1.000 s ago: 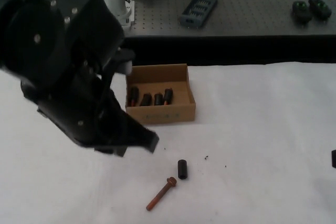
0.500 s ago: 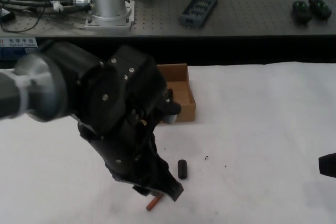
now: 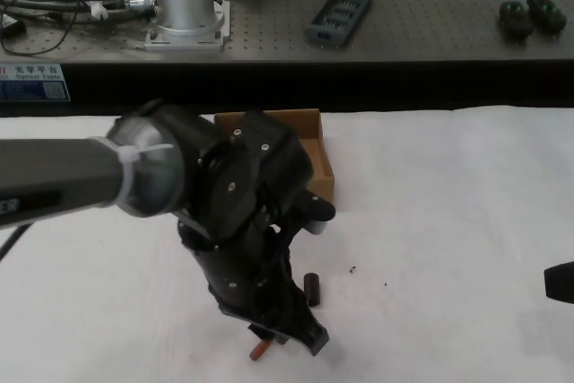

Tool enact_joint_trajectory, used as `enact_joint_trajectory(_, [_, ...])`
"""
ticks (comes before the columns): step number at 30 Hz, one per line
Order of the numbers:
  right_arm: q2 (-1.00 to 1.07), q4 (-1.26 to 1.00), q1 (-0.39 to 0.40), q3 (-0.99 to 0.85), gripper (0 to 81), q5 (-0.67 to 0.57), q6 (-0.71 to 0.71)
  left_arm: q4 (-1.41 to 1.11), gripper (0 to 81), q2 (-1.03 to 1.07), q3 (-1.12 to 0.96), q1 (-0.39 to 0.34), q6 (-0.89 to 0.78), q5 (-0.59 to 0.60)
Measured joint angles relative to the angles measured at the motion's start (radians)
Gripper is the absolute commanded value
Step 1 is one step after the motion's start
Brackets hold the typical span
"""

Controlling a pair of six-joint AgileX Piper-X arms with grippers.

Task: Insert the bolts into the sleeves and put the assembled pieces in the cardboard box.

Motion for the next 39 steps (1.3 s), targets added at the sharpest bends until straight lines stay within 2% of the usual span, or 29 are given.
enact_joint_trajectory(16, [0.0, 0.0, 0.0, 0.0, 3.8, 0.0, 0.0, -0.026, 30.4, 0.168, -0.077, -0.001, 0.096, -0.04])
enact_joint_trajectory(19, [0.0, 0.0, 0.0, 0.0, 3.8, 0.0, 0.0, -0.027, 21.4, 0.174, -0.081, -0.001, 0.098, -0.046])
enact_joint_trajectory(23, [0.0, 0.0, 0.0, 0.0, 3.8, 0.0, 0.0, -0.029, 2.2, 0.178, -0.088, -0.001, 0.099, -0.046])
enact_joint_trajectory(24, [0.0, 0.0, 0.0, 0.0, 3.8, 0.0, 0.0, -0.029, 0.6, 0.178, -0.091, -0.001, 0.099, -0.046])
enact_joint_trajectory(33, [0.003, 0.0, 0.0, 0.0, 3.8, 0.0, 0.0, -0.036, 0.6, 0.161, -0.127, -0.001, 0.086, -0.051])
enact_joint_trajectory(39, [0.066, 0.0, 0.0, 0.0, 3.8, -0.002, 0.0, -0.08, 0.6, 0.032, -0.126, 0.024, -0.077, -0.054])
